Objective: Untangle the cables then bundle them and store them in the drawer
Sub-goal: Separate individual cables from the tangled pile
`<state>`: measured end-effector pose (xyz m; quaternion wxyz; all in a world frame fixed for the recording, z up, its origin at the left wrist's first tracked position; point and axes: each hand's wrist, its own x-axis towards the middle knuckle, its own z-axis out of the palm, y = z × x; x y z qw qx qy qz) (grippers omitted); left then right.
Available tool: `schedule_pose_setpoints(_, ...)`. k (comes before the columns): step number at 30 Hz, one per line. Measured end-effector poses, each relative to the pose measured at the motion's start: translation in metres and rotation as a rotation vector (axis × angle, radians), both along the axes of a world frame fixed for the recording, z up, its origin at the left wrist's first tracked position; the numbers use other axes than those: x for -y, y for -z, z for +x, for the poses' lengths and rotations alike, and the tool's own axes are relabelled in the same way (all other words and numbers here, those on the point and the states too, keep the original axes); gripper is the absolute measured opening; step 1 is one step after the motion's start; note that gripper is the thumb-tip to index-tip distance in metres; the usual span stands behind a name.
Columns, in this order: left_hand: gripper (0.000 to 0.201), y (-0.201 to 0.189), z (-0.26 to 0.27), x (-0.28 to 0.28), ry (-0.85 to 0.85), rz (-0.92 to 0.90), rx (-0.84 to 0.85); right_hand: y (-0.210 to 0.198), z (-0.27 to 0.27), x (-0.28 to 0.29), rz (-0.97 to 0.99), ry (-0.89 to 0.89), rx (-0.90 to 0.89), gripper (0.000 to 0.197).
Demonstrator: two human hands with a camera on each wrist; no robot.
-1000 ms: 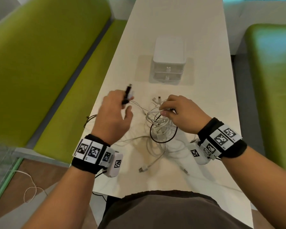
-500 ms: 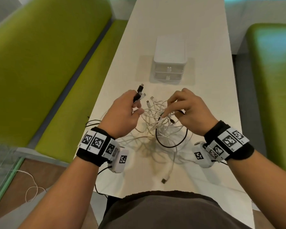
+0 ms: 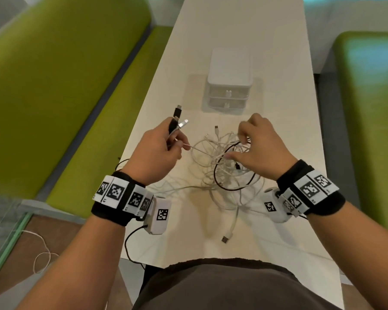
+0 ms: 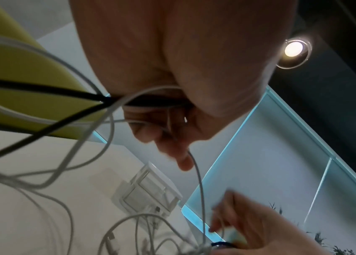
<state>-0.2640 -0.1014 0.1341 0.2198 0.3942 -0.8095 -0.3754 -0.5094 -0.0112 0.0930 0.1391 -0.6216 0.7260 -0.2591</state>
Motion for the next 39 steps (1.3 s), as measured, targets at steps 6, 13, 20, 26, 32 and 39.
schedule_pose_setpoints(6,0.018,-0.003,0.002,-0.002,-0.021,0.020,0.058,0.006,0.008,0.000,0.053,-0.367,-0.204,0.029)
schedule_pose_setpoints(13,0.032,-0.007,0.018,0.006,-0.059,-0.012,0.155,0.005,0.000,-0.006,-0.193,-0.135,0.239,0.017)
schedule_pose_setpoints(20,0.037,0.000,0.012,-0.001,-0.045,-0.021,0.113,0.009,0.007,-0.002,-0.312,-0.068,0.399,0.028)
schedule_pose_setpoints(26,0.033,0.003,0.027,0.012,-0.220,-0.126,0.072,0.010,-0.001,-0.006,-0.237,-0.108,0.414,0.029)
schedule_pose_setpoints(32,0.014,0.006,0.024,0.013,-0.271,-0.165,0.065,0.007,-0.008,-0.002,-0.020,-0.222,0.060,0.017)
schedule_pose_setpoints(39,0.019,-0.004,0.037,0.013,-0.201,-0.039,-0.060,0.006,-0.028,-0.003,0.083,-0.023,0.106,0.008)
